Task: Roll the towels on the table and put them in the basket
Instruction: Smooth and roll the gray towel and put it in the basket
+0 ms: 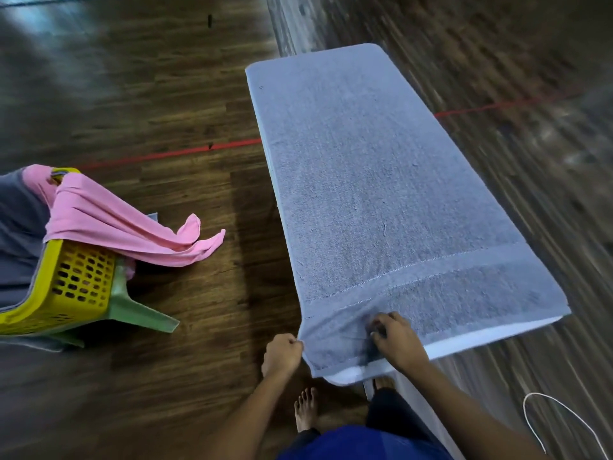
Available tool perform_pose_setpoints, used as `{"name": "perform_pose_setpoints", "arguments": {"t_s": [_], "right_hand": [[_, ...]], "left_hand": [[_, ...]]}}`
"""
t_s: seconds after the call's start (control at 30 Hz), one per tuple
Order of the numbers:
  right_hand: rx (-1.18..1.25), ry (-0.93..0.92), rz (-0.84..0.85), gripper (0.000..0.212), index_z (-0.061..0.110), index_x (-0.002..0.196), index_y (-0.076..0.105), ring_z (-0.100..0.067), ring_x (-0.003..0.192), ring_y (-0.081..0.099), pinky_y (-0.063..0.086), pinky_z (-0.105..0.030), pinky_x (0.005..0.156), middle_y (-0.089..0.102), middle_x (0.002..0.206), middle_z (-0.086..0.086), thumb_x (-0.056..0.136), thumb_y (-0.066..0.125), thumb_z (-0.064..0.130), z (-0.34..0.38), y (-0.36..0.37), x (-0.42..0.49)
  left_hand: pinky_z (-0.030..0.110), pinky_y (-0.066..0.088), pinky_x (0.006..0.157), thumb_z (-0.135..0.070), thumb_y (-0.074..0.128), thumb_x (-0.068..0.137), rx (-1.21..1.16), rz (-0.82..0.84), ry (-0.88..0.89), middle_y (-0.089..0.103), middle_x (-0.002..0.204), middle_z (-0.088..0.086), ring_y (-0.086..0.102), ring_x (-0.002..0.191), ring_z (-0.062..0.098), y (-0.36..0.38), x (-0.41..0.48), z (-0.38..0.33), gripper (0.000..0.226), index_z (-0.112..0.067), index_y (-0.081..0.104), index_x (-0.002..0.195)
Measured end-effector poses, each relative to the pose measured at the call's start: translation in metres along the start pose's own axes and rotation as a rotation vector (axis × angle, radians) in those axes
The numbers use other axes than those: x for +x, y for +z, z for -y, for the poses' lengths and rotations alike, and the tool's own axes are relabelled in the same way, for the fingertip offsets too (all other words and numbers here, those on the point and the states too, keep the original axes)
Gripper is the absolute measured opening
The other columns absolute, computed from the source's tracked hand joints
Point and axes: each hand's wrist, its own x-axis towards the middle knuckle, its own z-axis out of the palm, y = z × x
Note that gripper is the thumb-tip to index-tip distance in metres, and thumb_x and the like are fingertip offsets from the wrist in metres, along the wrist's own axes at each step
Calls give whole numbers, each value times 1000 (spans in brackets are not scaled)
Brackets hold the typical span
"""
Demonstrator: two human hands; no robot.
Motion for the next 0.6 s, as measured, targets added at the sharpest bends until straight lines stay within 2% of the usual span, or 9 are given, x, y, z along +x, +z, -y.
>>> {"name": "perform_pose_setpoints", "arguments": {"t_s": [0.07, 0.13, 0.2, 0.27, 0.33, 0.4, 0.47, 0.6], "right_hand": [[29, -21, -25, 21, 19, 110, 65, -24, 102, 57, 48, -36, 91, 55, 110, -3, 90, 60, 18, -13, -16, 7], [43, -53, -53, 21, 16, 110, 66, -26, 100, 59, 48, -35, 89, 58, 109, -5, 90, 61, 16, -31, -33, 16], [31, -84, -61, 21, 14, 109, 66, -29, 100, 59, 48, -37, 89, 60, 108, -9, 89, 62, 14, -55, -50, 27], [3, -112, -54, 21, 12, 109, 66, -30, 101, 59, 48, -38, 89, 61, 108, -11, 88, 62, 12, -82, -68, 37], [-33, -144, -61, 20, 10, 107, 67, -31, 99, 59, 48, -38, 87, 61, 105, -12, 88, 62, 9, -113, -88, 43], [-64, -162, -79, 17, 8, 102, 67, -33, 94, 59, 49, -39, 82, 61, 99, -13, 85, 63, 6, -144, -107, 47], [-100, -175, -82, 14, 9, 96, 65, -32, 89, 58, 49, -40, 77, 59, 92, -10, 83, 64, 6, -178, -127, 47], [-235, -253, -65, 15, 12, 90, 63, -31, 84, 56, 45, -40, 71, 57, 86, -7, 76, 67, 6, -237, -155, 37]], "left_hand": [[33, 50, 75, -26, 56, 86, 11, -71, -9, 65, 82, -1, 61, 79, 19, 2, -3, -1, 16, -20, 63, 74], [36, 47, 78, -26, 56, 87, 47, -225, 38, 60, 91, -4, 56, 85, 17, 9, -11, -7, 5, -23, 57, 84], [39, 43, 81, -26, 58, 88, 151, -409, 164, 51, 99, -4, 49, 95, 20, 25, -18, -13, 11, -23, 52, 96], [39, 44, 76, -21, 60, 86, 240, -513, 370, 52, 96, -1, 50, 90, 22, 45, -23, -20, 12, -21, 54, 96], [37, 43, 72, -20, 58, 84, 311, -524, 564, 54, 91, -1, 52, 84, 22, 69, -32, -30, 10, -20, 57, 94], [37, 45, 75, -25, 49, 85, 336, -454, 634, 56, 93, -1, 54, 87, 22, 94, -42, -37, 18, -18, 60, 97], [39, 49, 80, -29, 47, 84, 344, -390, 607, 58, 101, 1, 55, 95, 23, 120, -54, -40, 29, -16, 61, 106], [43, 47, 99, -26, 66, 85, 353, -323, 479, 50, 130, 3, 48, 118, 24, 148, -78, -34, 47, -14, 54, 129]]}}
